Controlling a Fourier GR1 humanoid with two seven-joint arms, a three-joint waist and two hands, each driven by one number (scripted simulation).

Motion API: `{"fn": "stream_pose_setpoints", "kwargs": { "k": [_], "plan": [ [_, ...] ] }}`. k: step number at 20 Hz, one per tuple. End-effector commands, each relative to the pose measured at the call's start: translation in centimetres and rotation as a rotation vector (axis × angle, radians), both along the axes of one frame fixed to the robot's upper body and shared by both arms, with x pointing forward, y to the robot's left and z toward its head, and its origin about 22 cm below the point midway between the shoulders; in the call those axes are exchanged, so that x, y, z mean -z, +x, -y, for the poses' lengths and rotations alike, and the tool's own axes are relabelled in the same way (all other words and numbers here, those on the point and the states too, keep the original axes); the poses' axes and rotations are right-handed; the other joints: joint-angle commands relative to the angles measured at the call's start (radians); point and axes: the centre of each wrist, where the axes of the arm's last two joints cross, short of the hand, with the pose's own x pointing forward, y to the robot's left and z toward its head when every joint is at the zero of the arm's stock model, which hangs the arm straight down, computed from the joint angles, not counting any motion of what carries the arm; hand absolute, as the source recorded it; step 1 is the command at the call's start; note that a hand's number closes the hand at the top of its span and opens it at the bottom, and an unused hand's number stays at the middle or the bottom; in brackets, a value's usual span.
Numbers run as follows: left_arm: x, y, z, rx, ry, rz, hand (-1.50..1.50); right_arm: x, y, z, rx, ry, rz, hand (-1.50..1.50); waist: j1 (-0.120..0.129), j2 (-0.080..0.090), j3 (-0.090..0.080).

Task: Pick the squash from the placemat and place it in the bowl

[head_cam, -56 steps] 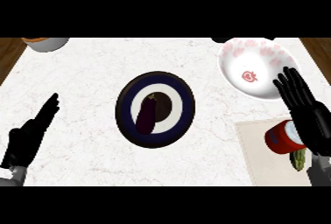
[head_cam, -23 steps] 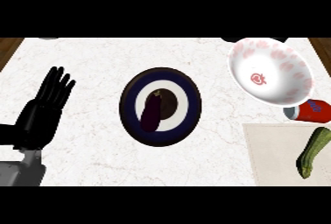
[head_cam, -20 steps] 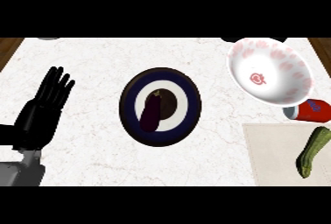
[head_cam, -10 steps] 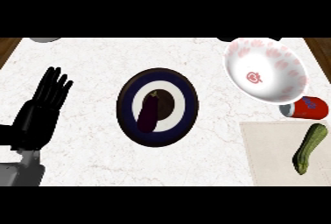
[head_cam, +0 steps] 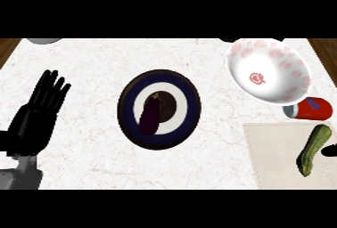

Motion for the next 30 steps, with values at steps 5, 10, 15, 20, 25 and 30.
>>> {"fn": "stream_pose_setpoints", "kwargs": {
  "k": [5,10,15,20,25,30],
  "plan": [
    [-0.5,0.6,-0.9,-0.001,0.006,-0.012,0.0,2.7,-1.3,-1.0,0.041,-0.075,-0.015,-1.5,-0.001,0.001,0.0],
    [-1.1,1.2,-1.0,-0.007,-0.001,0.0,0.0,3.6,-1.2,-2.7,0.047,-0.057,-0.013,-1.5,-0.001,0.001,0.0],
    [-0.4,1.6,0.7,-0.007,-0.009,-0.011,0.0,6.6,-0.5,-1.7,0.019,-0.055,-0.078,-1.5,0.003,0.002,0.001],
    [0.3,1.1,-1.0,0.009,-0.006,-0.006,0.0,7.1,0.5,-2.9,0.027,-0.026,-0.09,-1.5,0.004,0.002,0.001],
    [1.1,-0.2,0.4,0.014,0.001,0.009,0.0,7.7,0.2,-0.1,-0.023,-0.03,-0.141,1.5,0.006,0.002,0.001],
    [-0.3,1.0,-0.9,0.006,-0.007,0.001,0.0,7.9,-0.2,-1.0,-0.173,-0.102,-0.129,1.5,0.001,0.002,0.001]
  ]
}}
